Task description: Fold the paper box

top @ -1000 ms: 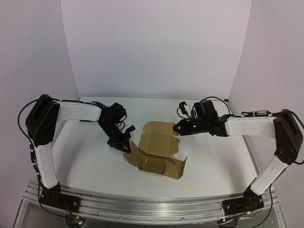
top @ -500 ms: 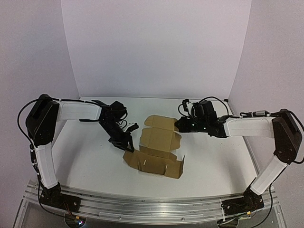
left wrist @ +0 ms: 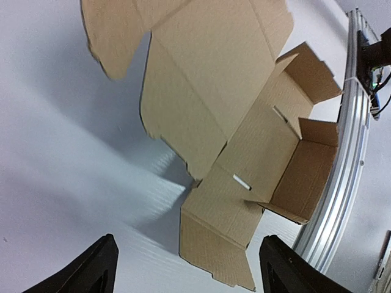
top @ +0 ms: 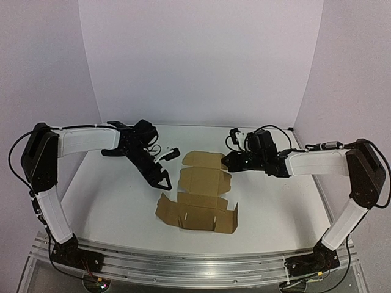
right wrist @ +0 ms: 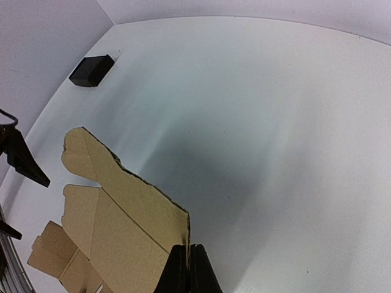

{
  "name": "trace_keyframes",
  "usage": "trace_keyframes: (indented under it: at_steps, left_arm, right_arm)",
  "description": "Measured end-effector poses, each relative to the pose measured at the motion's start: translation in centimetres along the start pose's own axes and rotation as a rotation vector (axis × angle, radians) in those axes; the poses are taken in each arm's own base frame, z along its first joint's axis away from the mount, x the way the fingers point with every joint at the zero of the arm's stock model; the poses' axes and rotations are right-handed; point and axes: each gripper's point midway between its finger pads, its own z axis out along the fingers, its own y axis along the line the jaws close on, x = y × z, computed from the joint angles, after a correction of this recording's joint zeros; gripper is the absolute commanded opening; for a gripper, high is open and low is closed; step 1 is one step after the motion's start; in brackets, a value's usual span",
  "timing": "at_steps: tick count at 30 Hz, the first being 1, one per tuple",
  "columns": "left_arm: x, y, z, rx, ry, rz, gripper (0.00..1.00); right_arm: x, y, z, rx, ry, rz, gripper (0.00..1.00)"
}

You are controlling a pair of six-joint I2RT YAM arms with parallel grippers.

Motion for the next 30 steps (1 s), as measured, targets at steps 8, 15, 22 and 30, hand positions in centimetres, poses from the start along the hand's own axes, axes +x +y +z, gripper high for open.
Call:
trace_keyframes:
  at_steps: [8,15,22,30]
  left_arm:
    - [-6.2,1.4,-1.8,0.046,-0.230,0.041,0.82]
    - [-8.0,1.0,-0.2,0.145,-0.311,0.065,0.68]
    - [-7.8,1.6,0.8,0.165,-0.324,0.082,0.38]
    - [-6.6,0.3,0.8,0.283,-0.338,0.113,0.11]
  right_arm:
    - [-1.7,1.4,-0.1,-0.068,-0.070,-0.033,0.01]
    - [-2.1,2.1,-0.2,-0.113,-0.096,-0.050,0.01]
    - [-2.1,2.7,-0.3,-0.144,-0.105,-0.080,0.01]
    - [-2.1,3.4,-0.4,-0.184,-0.107,-0.103,0.01]
